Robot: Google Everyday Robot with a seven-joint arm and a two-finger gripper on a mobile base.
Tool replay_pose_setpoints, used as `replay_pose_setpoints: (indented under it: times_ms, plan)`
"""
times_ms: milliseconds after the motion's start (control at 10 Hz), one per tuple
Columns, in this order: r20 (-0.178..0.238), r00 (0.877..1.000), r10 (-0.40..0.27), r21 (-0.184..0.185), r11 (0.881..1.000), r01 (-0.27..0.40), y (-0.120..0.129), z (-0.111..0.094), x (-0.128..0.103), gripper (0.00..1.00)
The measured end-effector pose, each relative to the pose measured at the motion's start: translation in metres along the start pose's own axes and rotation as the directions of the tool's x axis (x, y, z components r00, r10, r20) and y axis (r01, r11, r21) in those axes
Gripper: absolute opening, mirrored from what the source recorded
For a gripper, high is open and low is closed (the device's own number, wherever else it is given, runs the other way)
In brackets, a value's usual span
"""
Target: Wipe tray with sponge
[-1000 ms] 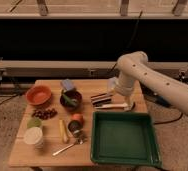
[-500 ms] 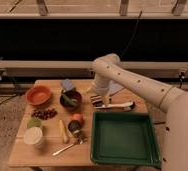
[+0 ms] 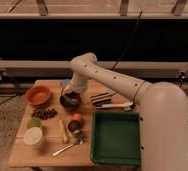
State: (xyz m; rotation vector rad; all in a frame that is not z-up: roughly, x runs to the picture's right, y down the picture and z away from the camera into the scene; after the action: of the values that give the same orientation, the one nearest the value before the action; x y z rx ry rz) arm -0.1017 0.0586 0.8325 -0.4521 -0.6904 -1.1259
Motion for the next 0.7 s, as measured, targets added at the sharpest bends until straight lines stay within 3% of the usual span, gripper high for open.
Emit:
replay_pose_setpoints:
  times_ms: [700]
  plan:
    - [-0.015, 1.000, 0.014, 0.012, 1.000, -0.013, 0.0047, -0.0026, 0.0068, 0.80]
